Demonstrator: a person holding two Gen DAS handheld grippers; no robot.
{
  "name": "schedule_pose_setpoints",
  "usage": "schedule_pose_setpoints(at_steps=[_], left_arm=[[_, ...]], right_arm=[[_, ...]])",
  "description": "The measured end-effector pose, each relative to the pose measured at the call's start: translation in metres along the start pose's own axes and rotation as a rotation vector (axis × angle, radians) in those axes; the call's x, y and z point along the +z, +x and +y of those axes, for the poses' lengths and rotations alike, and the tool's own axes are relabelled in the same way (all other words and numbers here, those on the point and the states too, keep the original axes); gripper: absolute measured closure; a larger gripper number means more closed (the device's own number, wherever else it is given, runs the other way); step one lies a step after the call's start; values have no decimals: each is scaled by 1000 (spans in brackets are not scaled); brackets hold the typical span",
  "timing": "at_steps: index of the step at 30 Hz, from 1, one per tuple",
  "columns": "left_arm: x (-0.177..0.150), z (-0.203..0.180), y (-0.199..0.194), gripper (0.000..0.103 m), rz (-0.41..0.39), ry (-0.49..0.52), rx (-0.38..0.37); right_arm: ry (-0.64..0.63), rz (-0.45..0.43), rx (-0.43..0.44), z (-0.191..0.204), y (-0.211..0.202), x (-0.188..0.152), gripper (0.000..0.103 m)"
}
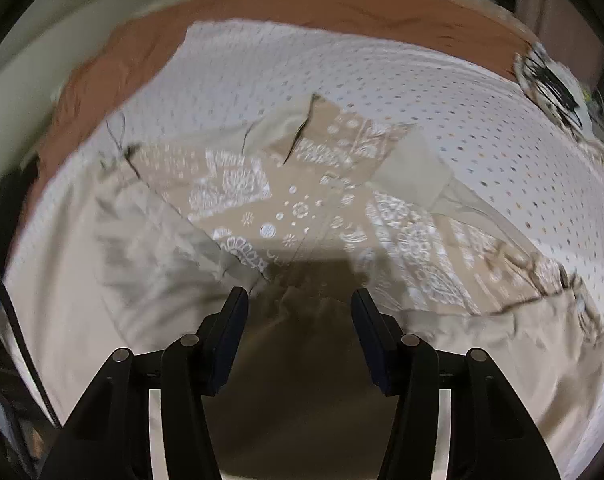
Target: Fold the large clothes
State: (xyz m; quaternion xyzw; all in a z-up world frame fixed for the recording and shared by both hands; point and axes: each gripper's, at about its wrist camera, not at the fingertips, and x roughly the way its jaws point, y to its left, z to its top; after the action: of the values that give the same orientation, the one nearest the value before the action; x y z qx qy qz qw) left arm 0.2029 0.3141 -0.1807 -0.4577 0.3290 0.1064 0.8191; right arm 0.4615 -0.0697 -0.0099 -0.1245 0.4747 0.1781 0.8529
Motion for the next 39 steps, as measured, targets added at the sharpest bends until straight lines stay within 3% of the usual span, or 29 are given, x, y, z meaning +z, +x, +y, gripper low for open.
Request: schedule_pose_setpoints(at_steps=[2,4,5,7,14,24,26,27,31,37,39], left_arm=[[-5,3,0,31,4,-10,0],[-8,5,0,31,14,-14,0],[-10,5,1,31,18,-15,-1],[-13,5,3,31,28,-13,-3],[-18,-1,8,31,50,-17,-28],[-30,2,24,31,131,-87,-101],[-33,2,33,35,160,-102,-122],[-34,0,40,42,177,-100,-120],[-34,-5,65,48,221,-101,-117],[-20,-17,92,52,220,-78,-117],[-15,-22,99,59,220,-61,-117]], right_arm=[[-67,31,-35,11,17,1,54],[-111,74,-75,17,37,1,72],[-124,76,-73,18,42,2,75],[-156,26,-119,23,40,7,100],[-117,-73,-132,20,25,41,100],[-112,-36,-195,18,66,53,103],[-110,-24,-203,16,72,53,103],[-105,-13,-201,16,79,52,103],[-108,-17,-211,18,92,49,103],[41,-23,-87,-7,71,57,102],[89,-40,-62,-16,56,57,102]])
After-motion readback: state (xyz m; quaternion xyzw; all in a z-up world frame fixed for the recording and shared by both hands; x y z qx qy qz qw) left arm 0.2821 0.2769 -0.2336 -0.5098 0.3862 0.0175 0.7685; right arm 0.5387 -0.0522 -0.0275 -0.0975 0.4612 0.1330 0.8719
